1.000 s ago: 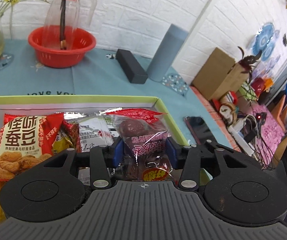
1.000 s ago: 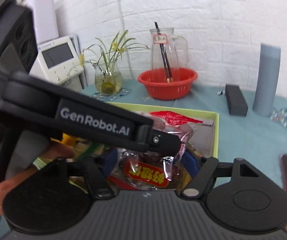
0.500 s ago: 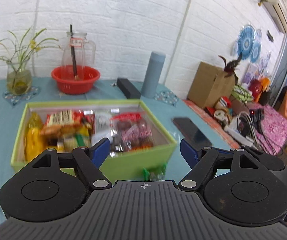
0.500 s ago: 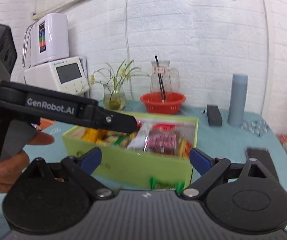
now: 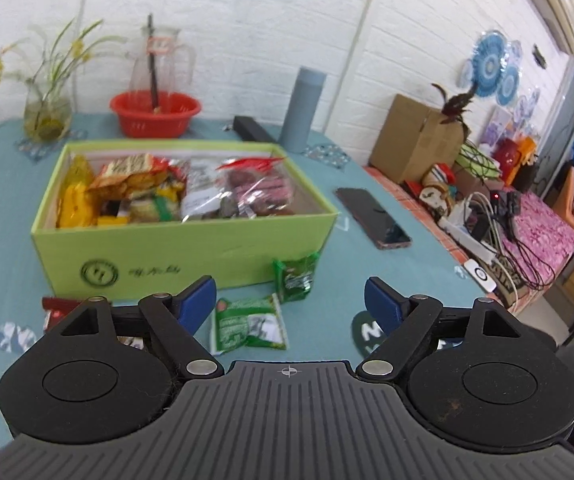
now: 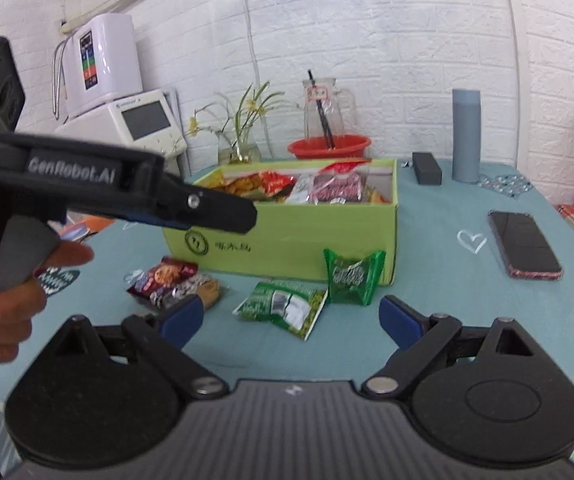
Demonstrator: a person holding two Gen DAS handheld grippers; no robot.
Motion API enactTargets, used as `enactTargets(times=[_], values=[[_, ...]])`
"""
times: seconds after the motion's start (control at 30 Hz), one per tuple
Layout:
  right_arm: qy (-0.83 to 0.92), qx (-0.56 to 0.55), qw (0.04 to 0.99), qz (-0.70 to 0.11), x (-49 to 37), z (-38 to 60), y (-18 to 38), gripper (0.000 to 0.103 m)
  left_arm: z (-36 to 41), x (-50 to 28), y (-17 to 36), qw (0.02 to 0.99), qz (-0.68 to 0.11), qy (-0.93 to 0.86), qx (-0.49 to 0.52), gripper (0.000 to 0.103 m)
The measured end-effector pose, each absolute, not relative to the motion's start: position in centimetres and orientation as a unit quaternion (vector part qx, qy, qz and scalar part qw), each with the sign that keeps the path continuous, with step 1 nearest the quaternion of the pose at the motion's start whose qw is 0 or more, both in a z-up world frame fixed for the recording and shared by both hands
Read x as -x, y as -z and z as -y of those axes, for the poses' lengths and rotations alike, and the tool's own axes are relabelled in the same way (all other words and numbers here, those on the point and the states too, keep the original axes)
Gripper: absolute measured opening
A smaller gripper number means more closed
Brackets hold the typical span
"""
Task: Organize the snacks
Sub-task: 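Reach the left gripper to the green-wrapped snack packet and grasp it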
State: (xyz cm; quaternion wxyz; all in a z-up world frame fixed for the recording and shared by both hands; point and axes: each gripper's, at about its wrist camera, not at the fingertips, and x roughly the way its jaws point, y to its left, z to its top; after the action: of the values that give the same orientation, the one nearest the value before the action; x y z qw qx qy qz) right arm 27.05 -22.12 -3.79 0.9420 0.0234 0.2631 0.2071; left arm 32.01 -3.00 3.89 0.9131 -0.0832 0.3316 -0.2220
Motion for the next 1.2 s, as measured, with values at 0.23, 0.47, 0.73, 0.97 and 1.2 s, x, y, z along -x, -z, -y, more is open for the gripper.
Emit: enactTargets(times=[0.23,0.47,0.73,0.97,1.2], values=[[-0.249,0.001,0.922,-0.297,-31.7,19.7,6.6,0.093,1.6,-37.3,0.8,0.870,-0.412,0.226,0.148,0.062],[-0.281,-0.002,0.897,-0.340,-37.2,17.8,8.6,0.094,3.4,-41.6,3.2,0.854,-0.452,0.229,0.120,0.040],[-0.294,-0.027,0.892,-0.341,-32.8,17.7,8.0,0.094,3.3,-37.1,3.3,0.848,-0.449,0.263,0.104,0.038],[-0.305,-0.040,0.890,-0.335,-23.5,17.2,7.4,0.094,3.3,-31.2,3.3,0.839,-0.442,0.309,0.069,0.042],[-0.269,0.010,0.919,-0.288,-21.0,17.1,5.5,0.093,-1.0,-27.5,0.7,0.865,-0.389,0.273,0.159,0.046]])
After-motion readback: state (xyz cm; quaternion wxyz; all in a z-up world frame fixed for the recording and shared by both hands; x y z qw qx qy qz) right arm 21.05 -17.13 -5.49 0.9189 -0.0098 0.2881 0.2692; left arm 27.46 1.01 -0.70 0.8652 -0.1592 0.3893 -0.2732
